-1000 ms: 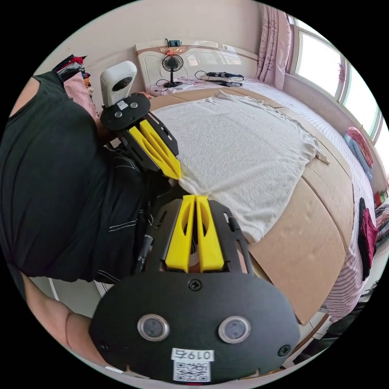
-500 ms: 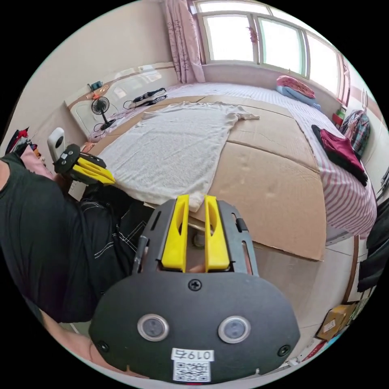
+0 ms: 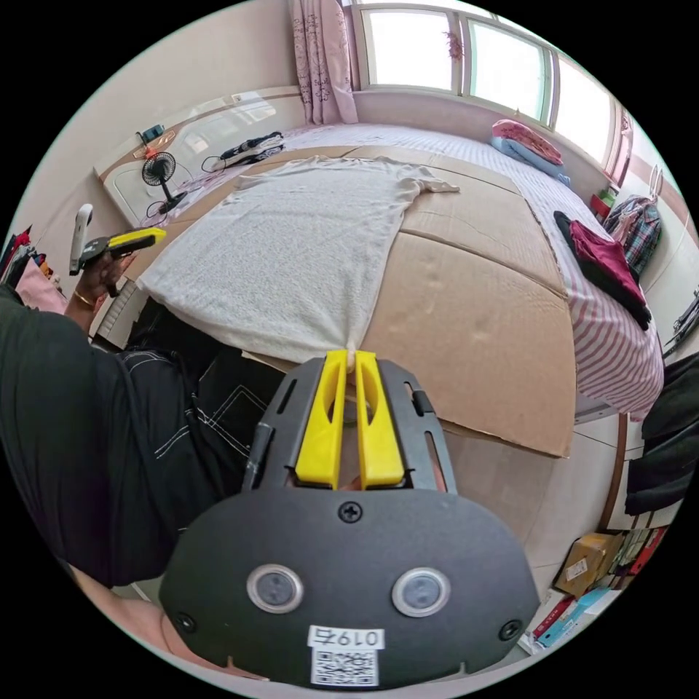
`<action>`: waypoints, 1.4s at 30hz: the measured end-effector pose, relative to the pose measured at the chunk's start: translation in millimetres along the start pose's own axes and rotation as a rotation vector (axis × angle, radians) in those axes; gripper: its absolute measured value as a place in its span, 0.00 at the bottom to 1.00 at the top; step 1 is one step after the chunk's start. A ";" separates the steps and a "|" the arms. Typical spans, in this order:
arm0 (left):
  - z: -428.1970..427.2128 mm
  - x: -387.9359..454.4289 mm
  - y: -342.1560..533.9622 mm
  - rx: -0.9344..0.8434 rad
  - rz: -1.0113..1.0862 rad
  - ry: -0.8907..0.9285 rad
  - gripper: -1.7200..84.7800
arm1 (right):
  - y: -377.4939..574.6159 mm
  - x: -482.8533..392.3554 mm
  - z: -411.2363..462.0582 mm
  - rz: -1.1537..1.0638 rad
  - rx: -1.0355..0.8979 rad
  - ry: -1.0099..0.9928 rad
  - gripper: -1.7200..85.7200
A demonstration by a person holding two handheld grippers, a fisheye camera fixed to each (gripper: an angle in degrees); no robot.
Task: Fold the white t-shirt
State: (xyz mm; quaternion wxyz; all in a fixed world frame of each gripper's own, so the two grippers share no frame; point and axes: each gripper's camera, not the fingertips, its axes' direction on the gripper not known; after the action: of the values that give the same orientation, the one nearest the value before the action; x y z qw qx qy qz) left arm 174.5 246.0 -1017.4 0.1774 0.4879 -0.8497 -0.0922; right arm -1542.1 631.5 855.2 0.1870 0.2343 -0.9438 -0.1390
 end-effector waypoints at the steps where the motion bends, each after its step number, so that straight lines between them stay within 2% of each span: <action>1: 3.7 -18.6 -0.7 -0.004 -0.037 -0.005 0.05 | -1.9 -0.8 -0.2 0.000 -0.002 0.001 0.02; 8: 48.2 -125.2 -26.8 -0.065 -0.205 0.063 0.09 | -24.3 -0.1 -7.3 0.011 -0.053 -0.041 0.02; 13: 112.0 -216.6 -71.4 -0.065 -0.412 0.282 0.10 | -41.5 -1.0 -9.0 0.022 -0.078 -0.048 0.02; 16: 147.7 -255.5 -93.6 -0.100 -0.511 0.312 0.09 | -49.8 -3.9 -11.5 0.028 -0.085 -0.035 0.02; 19: 177.2 -270.5 -110.7 -0.163 -0.508 0.352 0.08 | -57.0 -5.9 -15.2 0.042 -0.085 -0.022 0.02; 22: 200.0 -276.6 -117.5 -0.242 -0.487 0.297 0.06 | -64.6 -8.4 -18.1 0.049 -0.089 -0.008 0.02; 37: 233.2 -328.7 -117.6 -0.198 -0.445 0.263 0.05 | -106.2 -4.0 -37.7 0.047 -0.131 0.013 0.03; 42: 233.1 -336.6 -122.1 -0.190 -0.410 0.287 0.06 | -120.2 1.2 -51.3 0.033 -0.158 0.062 0.11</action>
State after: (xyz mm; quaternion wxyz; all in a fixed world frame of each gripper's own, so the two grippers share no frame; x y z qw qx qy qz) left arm 335.7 470.3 -1343.3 0.3185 0.6392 -0.6868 -0.1354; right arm -1474.6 519.6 859.2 0.2364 0.2075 -0.9273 -0.2026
